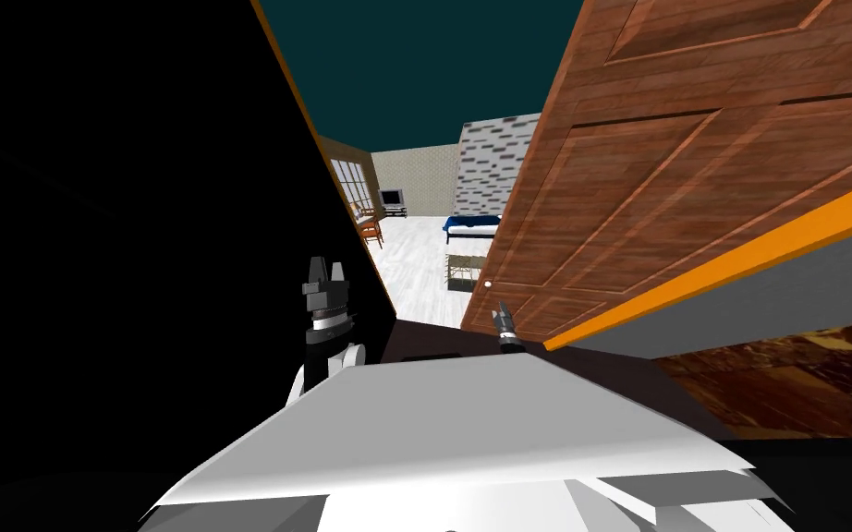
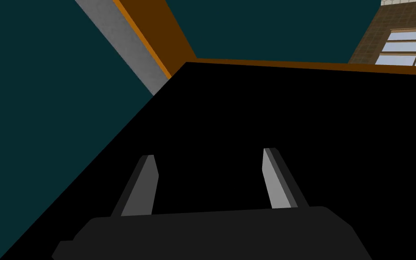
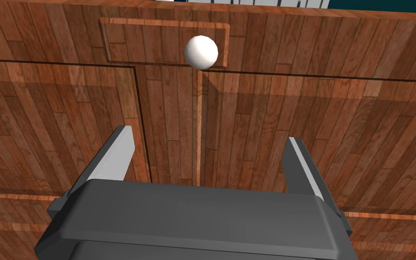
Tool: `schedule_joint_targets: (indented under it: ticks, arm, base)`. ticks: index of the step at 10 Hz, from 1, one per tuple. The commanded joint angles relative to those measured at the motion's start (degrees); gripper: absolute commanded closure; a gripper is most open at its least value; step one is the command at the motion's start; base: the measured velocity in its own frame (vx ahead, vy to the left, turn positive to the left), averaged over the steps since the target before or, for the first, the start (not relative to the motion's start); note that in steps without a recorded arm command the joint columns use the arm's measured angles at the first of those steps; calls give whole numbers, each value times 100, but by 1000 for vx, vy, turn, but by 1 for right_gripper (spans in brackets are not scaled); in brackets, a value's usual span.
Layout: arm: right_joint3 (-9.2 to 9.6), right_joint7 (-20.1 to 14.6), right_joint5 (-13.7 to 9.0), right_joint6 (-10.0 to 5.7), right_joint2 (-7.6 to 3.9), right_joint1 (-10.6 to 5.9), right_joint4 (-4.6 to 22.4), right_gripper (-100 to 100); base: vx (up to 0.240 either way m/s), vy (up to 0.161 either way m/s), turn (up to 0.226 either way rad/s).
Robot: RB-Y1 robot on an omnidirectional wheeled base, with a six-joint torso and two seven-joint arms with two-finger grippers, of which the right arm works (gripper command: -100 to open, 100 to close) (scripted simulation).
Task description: Pull the door open
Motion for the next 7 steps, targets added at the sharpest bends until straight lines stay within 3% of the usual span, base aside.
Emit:
schedule_joint_targets:
  ticks: [1,4,7]
  arm:
    - [8,-3,-27,-52,-19,-41,166,-100]
    - [-25,-24,-47,-91,-40,-98,312,-100]
    - [-99,-55,-62,-113,-57,-148,422,-100]
  base:
    - [87,-22,43]
    - [109,-26,50]
    - [184,-42,59]
